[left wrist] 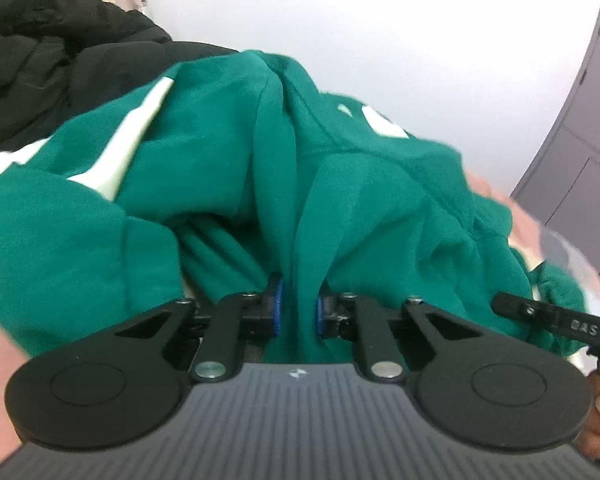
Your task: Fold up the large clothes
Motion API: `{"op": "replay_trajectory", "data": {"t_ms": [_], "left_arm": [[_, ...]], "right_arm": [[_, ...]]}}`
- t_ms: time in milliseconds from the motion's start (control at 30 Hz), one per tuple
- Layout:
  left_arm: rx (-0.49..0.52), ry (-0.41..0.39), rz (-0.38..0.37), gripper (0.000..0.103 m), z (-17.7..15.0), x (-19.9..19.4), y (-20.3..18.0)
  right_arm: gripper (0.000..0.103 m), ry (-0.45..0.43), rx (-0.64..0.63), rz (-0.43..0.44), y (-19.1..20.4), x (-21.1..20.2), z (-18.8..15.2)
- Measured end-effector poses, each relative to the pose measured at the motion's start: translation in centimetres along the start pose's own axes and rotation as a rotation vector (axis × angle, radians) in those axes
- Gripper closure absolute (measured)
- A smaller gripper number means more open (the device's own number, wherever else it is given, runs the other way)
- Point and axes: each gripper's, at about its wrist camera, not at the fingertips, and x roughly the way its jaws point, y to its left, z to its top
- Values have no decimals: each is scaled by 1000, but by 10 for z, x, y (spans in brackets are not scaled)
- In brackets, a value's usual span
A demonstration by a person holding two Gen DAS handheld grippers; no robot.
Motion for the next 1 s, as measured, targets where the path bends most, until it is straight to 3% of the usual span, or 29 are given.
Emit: {"op": "replay_trajectory", "data": {"t_ms": [167,200,333,467,567,667,800,867,900,933,967,1000], "left_arm": [[-61,2,-39,89,1,-40,6],[-65,4,-48,94,1,-47,6],[-102,21,-137,97,-7,-75,3],[-151,63,-247,97,-21,-101,5],[-181,101,-311,98,-33,-115,7],[-233,147,-310,97,-39,-110,18],[-299,152,-306,96,-31,-103,31],[-321,154,-304,89,-24,-99,38],[-333,154,-303,72,-23,-98,39],[-344,145,-301,48,-22,-97,37],[-356,133,-298,40,-20,-96,40],[-366,119,-296,38,-17,-93,42]], "right_arm": [[89,-69,42,45,-2,-55,2],[89,-84,47,56,-3,-65,2],[89,-94,51,74,-4,-96,-1],[89,-63,53,62,-2,-115,-8],[89,-42,131,-8,-10,-125,-18],[87,-14,235,-33,-28,-123,-22],[85,13,256,-5,-31,-115,-20],[81,9,245,5,-31,-114,-18],[79,3,254,8,-32,-113,-17],[70,-2,268,4,-35,-113,-15],[49,-9,283,2,-39,-113,-15],[38,-22,300,2,-42,-118,-16]]}}
